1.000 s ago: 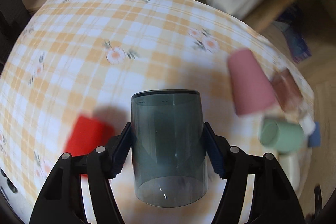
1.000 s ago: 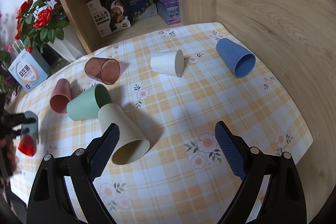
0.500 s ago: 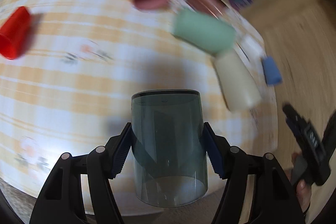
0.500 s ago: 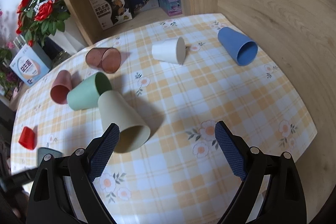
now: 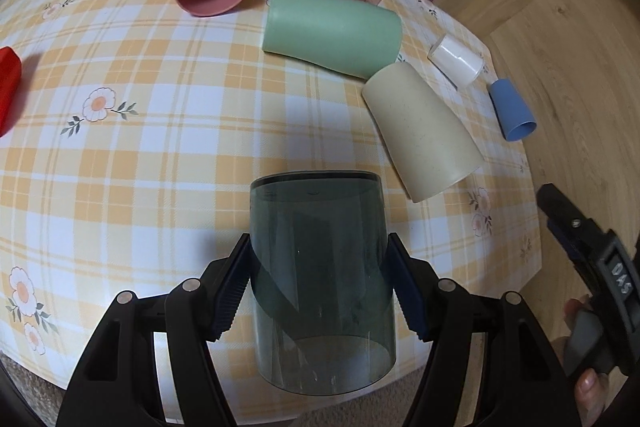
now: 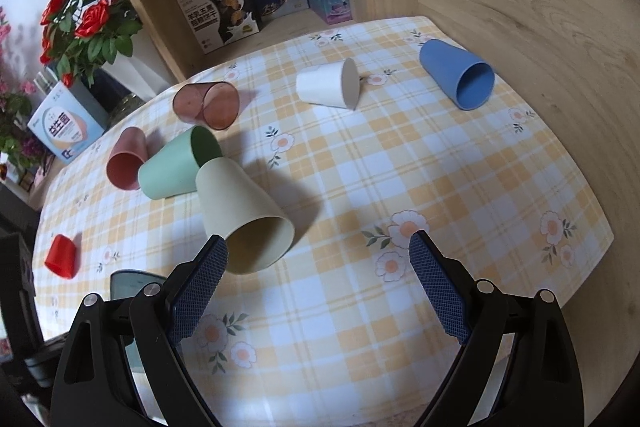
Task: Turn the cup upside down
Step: 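Lift the teal cup with the left gripper and stand it on its base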
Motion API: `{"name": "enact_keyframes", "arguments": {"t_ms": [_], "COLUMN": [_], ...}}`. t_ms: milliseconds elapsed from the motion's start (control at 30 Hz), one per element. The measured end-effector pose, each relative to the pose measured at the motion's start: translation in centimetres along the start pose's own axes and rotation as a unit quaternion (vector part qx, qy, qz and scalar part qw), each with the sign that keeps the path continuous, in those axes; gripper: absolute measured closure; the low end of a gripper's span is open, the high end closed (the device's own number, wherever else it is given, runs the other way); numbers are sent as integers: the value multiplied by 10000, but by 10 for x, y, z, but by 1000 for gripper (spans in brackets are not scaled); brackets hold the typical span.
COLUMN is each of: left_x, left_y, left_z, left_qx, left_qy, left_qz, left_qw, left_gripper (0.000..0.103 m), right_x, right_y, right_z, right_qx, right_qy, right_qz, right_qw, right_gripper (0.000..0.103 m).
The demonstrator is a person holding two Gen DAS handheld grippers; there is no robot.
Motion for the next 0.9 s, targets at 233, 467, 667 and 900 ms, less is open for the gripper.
{"name": "enact_keyframes", "arguments": {"t_ms": [233, 467, 667, 900], "left_x": [-15, -18, -18, -15], "left_y": [1, 2, 2, 3], "left_z": [9, 11, 14, 13], "left_qx": [-135, -376, -445, -434], "left_qy": [-29, -281, -230, -168], "left_qz": [-113, -43, -95, -88], "left_qw": [9998, 9989, 9987, 9989], "left_gripper": [39, 39, 38, 30], "right_x": [1, -1, 1, 4], "right_y": [0, 0, 1, 1], "right_z": [17, 24, 24, 23], "right_qx": [-176, -266, -251, -256], "right_qy": [70, 59, 53, 63], "right_qz": [0, -53, -40, -42], "right_qw": [9998, 9996, 9997, 9996], "right_gripper": [14, 14, 14, 14]}}
Point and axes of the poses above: each gripper's, at about its wrist camera, not at the fingertips, and x roughly against the way its jaws point, z to its right, y to its underside, the point moved 8 cm from there along -x, roughly the way its jaws point, and after that the axes turned 14 degrees about -z, right-handed, at the moved point
